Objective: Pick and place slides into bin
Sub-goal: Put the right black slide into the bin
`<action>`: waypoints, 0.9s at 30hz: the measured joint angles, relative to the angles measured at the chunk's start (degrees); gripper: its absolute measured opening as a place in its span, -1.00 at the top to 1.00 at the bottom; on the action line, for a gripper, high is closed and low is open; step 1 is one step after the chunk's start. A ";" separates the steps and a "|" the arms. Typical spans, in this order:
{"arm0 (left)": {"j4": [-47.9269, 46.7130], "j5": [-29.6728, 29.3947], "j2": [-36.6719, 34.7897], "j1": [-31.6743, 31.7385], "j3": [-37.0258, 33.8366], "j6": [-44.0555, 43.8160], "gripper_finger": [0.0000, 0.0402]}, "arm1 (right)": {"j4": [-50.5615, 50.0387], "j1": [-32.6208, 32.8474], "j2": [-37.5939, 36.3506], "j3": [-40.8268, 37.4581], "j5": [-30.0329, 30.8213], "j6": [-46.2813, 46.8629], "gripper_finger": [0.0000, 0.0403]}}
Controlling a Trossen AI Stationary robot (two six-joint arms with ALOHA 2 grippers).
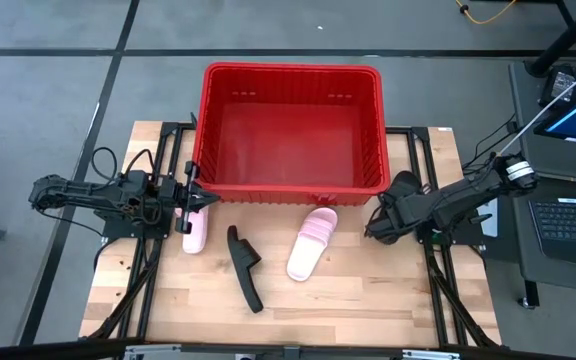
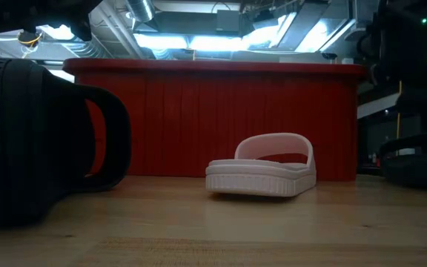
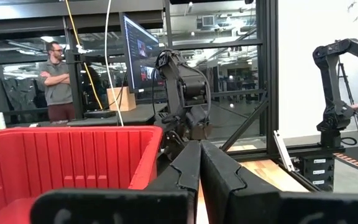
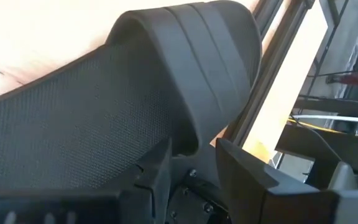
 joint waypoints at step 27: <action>0.01 0.00 0.00 -0.01 0.00 -0.59 0.97 | 1.19 -2.56 0.02 -0.83 1.80 -5.49 0.37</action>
